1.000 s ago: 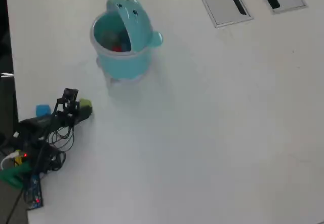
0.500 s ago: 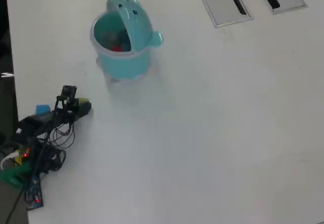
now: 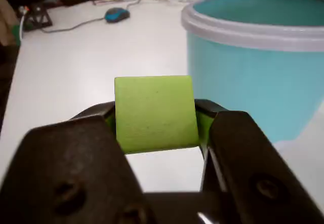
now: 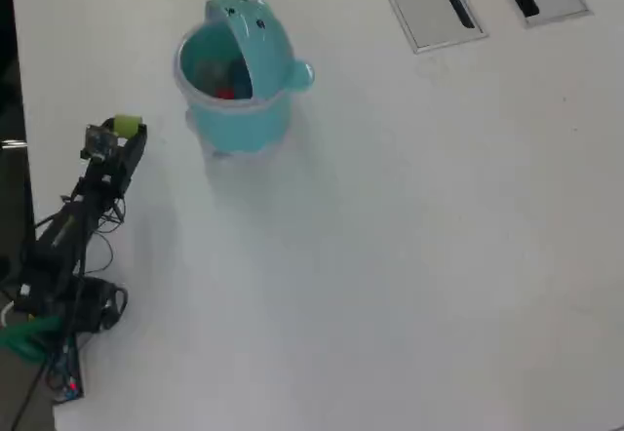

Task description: Grasp RGB lego blocks and put them in the bin one by one.

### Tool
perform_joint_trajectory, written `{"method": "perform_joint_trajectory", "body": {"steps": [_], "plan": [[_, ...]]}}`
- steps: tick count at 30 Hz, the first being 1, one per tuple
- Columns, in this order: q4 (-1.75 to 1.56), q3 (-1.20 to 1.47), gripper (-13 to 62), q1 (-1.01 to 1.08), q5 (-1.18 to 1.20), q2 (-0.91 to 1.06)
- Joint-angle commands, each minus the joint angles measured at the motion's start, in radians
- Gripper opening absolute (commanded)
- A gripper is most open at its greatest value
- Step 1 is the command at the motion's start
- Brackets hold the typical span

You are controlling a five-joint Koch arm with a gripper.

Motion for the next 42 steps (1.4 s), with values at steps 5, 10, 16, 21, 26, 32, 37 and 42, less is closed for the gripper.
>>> {"method": "perform_joint_trajectory", "body": {"steps": [5, 10, 16, 21, 26, 32, 37, 42], "plan": [[-0.020, -0.252, -5.4, -0.031, 0.031, 0.005], [-0.043, -0.453, -5.4, -0.052, 0.040, -0.091], [-0.275, -0.672, -5.4, 0.048, 0.087, -0.342], [-0.219, -1.103, -5.4, 0.130, 0.098, -0.692], [-0.206, -1.186, -4.0, 0.206, 0.098, -0.785], [-0.183, -1.161, 13.9, 0.278, -0.064, -0.798], [-0.189, -1.123, 22.4, 0.287, -0.181, -0.792], [-0.190, -1.108, 25.6, 0.288, -0.210, -0.779]]}}
